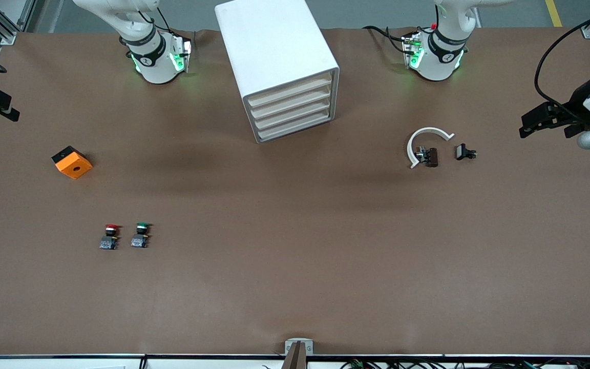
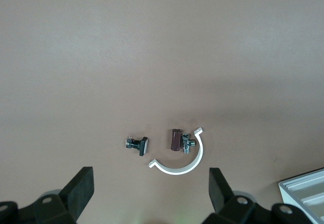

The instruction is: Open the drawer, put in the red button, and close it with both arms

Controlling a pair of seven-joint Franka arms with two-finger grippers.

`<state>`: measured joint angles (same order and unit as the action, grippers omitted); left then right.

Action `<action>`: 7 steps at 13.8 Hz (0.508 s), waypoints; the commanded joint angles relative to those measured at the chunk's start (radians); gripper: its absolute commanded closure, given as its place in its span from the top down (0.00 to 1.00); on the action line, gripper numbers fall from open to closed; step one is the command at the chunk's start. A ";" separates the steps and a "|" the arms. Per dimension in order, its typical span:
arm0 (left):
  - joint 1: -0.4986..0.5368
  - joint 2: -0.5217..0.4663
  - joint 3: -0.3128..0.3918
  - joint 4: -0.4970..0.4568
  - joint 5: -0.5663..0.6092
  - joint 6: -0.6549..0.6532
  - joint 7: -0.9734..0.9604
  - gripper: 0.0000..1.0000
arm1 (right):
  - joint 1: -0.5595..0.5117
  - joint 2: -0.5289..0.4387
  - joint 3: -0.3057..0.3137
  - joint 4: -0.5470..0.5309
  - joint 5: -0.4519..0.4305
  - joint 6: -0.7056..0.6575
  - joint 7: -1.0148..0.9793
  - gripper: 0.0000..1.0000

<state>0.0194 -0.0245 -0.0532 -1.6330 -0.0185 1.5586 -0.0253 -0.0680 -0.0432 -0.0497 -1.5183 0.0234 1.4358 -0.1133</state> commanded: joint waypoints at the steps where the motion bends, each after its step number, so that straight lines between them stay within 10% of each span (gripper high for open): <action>1: 0.001 0.000 -0.004 0.012 0.018 -0.015 0.018 1.00 | -0.010 -0.024 0.005 -0.022 0.012 0.006 0.001 1.00; 7: 0.005 0.000 0.001 0.010 0.011 -0.015 0.019 1.00 | -0.010 -0.023 0.005 -0.020 0.012 0.006 0.001 1.00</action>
<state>0.0219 -0.0245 -0.0515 -1.6330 -0.0185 1.5586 -0.0252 -0.0680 -0.0432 -0.0497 -1.5183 0.0234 1.4358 -0.1132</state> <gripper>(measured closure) 0.000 0.000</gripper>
